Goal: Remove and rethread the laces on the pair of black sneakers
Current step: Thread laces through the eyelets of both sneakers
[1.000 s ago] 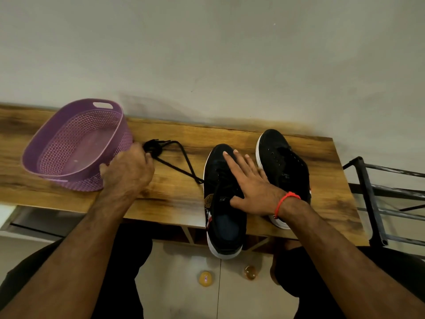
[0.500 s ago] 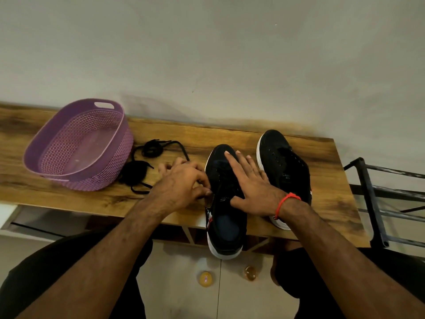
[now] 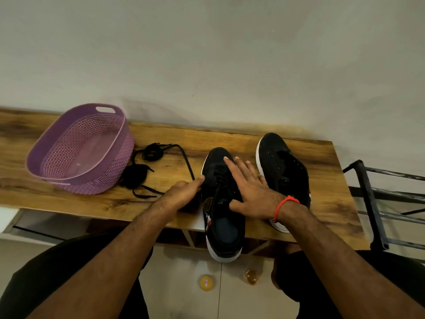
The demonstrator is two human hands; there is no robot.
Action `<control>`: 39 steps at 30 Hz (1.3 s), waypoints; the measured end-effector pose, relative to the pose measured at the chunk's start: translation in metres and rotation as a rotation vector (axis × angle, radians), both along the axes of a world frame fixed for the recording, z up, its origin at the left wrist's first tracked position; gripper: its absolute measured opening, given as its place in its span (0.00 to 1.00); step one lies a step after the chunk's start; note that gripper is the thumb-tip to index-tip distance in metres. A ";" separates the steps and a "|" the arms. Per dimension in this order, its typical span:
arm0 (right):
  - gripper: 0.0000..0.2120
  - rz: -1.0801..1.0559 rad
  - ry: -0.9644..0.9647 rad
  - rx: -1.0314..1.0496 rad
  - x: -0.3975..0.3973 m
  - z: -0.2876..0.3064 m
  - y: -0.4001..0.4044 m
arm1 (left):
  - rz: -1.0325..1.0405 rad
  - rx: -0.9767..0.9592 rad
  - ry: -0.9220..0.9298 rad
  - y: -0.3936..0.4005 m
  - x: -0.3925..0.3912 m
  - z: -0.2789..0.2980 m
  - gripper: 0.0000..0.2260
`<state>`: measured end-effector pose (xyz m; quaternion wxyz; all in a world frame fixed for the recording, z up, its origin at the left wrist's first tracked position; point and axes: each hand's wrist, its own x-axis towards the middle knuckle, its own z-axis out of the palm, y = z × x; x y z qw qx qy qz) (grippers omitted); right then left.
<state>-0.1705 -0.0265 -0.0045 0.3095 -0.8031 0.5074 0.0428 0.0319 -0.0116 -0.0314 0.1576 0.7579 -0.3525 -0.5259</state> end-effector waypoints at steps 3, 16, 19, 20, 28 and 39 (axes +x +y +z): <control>0.52 0.000 -0.009 0.009 0.000 -0.002 0.000 | 0.194 -0.078 0.213 -0.004 -0.008 0.001 0.13; 0.35 -0.151 -0.615 -0.087 0.023 0.007 0.008 | 0.120 -0.582 1.127 -0.012 0.000 0.079 0.13; 0.20 -0.212 -0.802 -0.027 0.029 0.014 0.007 | 0.085 -0.560 1.185 -0.011 -0.001 0.083 0.14; 0.14 -0.234 -0.809 -0.028 0.029 0.016 0.006 | 0.122 -0.576 1.194 -0.014 0.003 0.084 0.13; 0.07 -0.380 -0.679 -0.050 0.004 0.017 -0.005 | 0.738 -0.727 0.959 -0.037 0.059 0.073 0.10; 0.21 -0.352 -0.771 -0.101 0.020 0.005 -0.004 | -0.139 -0.670 0.645 0.000 -0.028 0.062 0.15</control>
